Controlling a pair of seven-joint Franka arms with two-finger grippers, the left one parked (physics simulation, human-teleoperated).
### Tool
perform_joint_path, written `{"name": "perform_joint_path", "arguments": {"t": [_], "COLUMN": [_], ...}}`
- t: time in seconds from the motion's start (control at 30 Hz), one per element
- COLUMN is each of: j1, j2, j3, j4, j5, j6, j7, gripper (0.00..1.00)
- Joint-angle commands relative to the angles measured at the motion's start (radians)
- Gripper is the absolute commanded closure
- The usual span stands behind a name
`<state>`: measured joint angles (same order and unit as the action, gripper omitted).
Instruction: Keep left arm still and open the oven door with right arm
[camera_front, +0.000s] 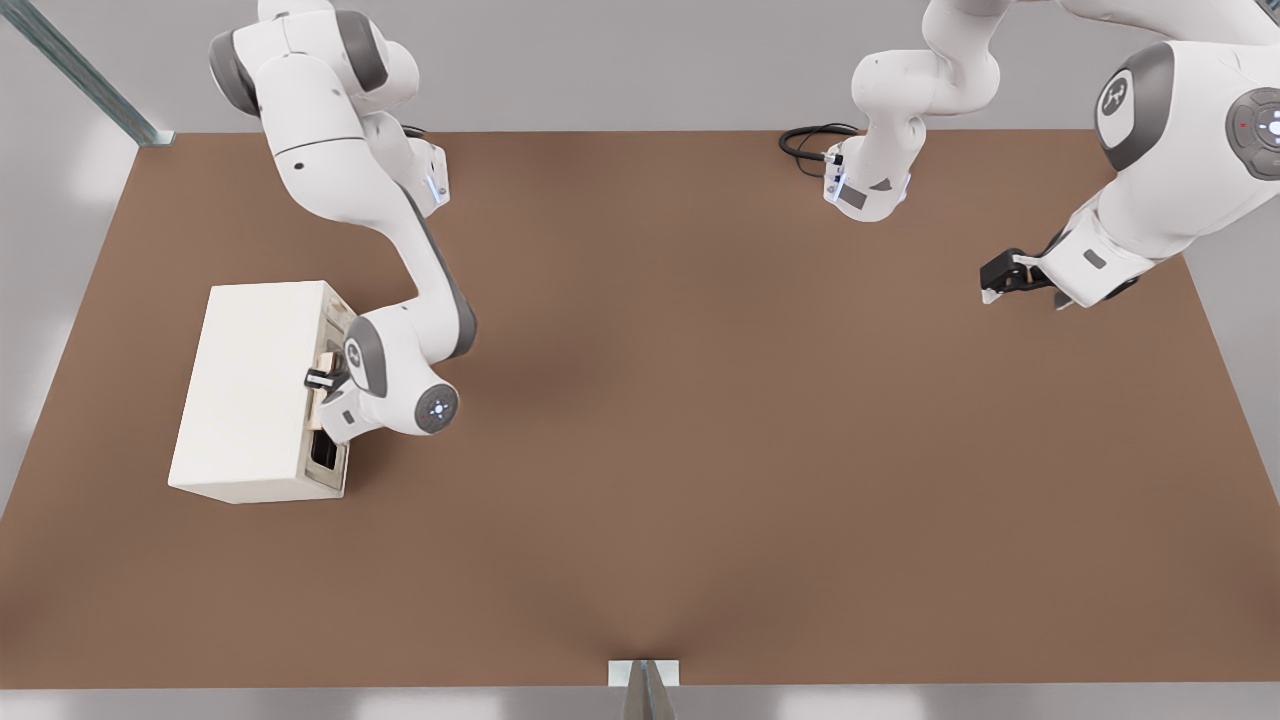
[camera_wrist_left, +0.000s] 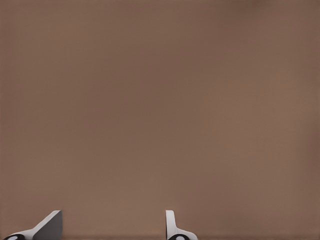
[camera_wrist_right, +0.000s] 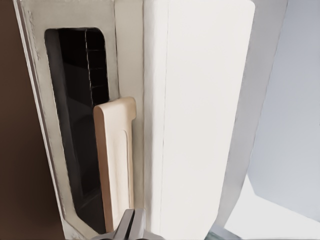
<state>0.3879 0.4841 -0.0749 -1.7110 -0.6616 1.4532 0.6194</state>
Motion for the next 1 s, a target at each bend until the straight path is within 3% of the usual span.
{"name": "perform_joint_path", "arguments": {"t": [0.0,0.6,0.73,0.8,0.83,0.87,0.9,0.97], "j1": [-0.003,0.014,0.016,-0.144,-0.196,-0.218,-0.211,-0.208], "j2": [-0.002,0.031,0.038,-0.12,-0.179,-0.193,-0.196,-0.246], "j3": [0.0,0.029,0.046,0.046,0.04,-0.009,-0.065,-0.066], "j4": [-0.001,0.05,0.258,0.274,0.318,0.358,0.387,0.387], "j5": [-0.021,-0.018,0.21,0.522,0.591,0.73,0.798,0.689], "j6": [0.012,0.032,0.026,0.033,0.018,-0.002,0.003,-0.004], "j7": [0.241,0.249,0.223,-0.171,-0.365,-0.415,-0.44,-0.471], "gripper": [0.79,0.79,0.79,0.79,0.79,0.23,0.0,0.0]}}
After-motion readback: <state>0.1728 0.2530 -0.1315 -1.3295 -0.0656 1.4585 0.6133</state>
